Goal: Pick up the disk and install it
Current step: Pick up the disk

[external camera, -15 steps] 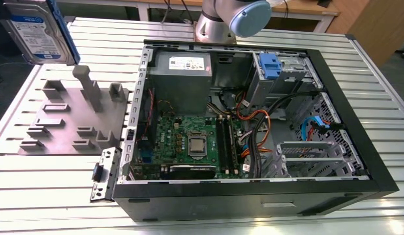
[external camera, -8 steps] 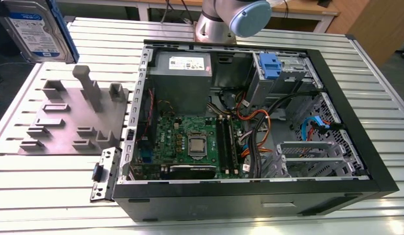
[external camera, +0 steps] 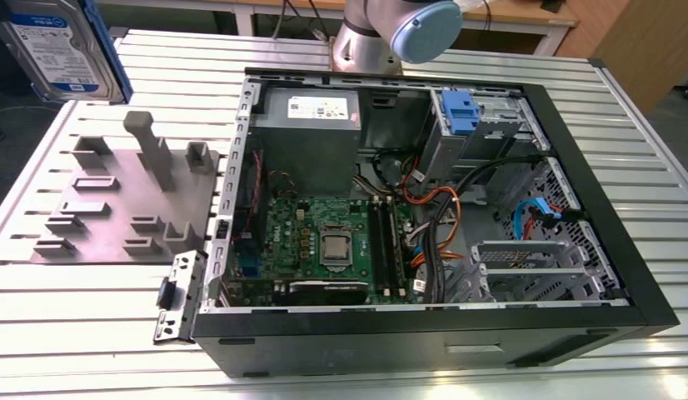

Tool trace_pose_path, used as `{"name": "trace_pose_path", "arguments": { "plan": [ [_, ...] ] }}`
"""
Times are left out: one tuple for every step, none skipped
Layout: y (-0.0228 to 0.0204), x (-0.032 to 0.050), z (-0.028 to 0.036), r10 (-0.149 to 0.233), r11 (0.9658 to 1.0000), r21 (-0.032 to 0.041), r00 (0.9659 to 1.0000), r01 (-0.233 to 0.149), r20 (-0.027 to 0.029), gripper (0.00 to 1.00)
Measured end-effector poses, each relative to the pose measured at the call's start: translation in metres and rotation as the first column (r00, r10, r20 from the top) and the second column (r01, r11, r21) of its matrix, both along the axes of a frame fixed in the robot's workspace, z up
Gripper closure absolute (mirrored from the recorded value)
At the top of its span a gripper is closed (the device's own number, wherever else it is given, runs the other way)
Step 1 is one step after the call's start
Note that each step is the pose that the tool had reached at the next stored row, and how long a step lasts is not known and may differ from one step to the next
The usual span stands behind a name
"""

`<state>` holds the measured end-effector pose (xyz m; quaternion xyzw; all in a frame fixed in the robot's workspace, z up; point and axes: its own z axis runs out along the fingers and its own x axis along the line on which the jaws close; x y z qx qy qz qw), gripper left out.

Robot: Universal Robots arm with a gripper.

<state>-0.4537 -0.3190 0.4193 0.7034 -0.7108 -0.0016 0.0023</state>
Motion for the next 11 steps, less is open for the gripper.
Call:
{"name": "trace_pose_path", "arguments": {
  "plan": [
    [0.0,0.0,0.0011,0.0,1.0,0.0,1.0,0.0,0.0,0.64],
    [0.0,0.0,0.0021,0.0,1.0,0.0,1.0,0.0,-0.0001,0.64],
    [0.0,0.0,0.0031,0.0,1.0,-0.0001,1.0,0.0,-0.0001,0.64],
    [0.0,0.0,0.0041,0.0,1.0,0.0,1.0,0.0,0.0,0.64],
    [0.0,0.0,0.005,0.0,1.0,0.0,1.0,0.0,0.0,0.64],
    [0.0,0.0,0.006,0.0,1.0,0.0,1.0,0.0,0.0,0.64],
    [0.0,0.0,0.007,0.0,1.0,-0.0001,1.0,0.0,-0.0001,0.64],
    [0.0,0.0,0.0077,0.0,1.0,0.0,1.0,0.0,-0.0001,0.64],
    [0.0,0.0,0.0086,0.0,1.0,0.0,1.0,0.0,0.0,0.64],
    [0.0,0.0,0.0097,0.0,1.0,-0.0001,1.0,0.0,-0.0001,0.64],
    [0.0,0.0,0.0108,0.0,1.0,0.0,1.0,0.0,0.0,0.64]
  ]
}}
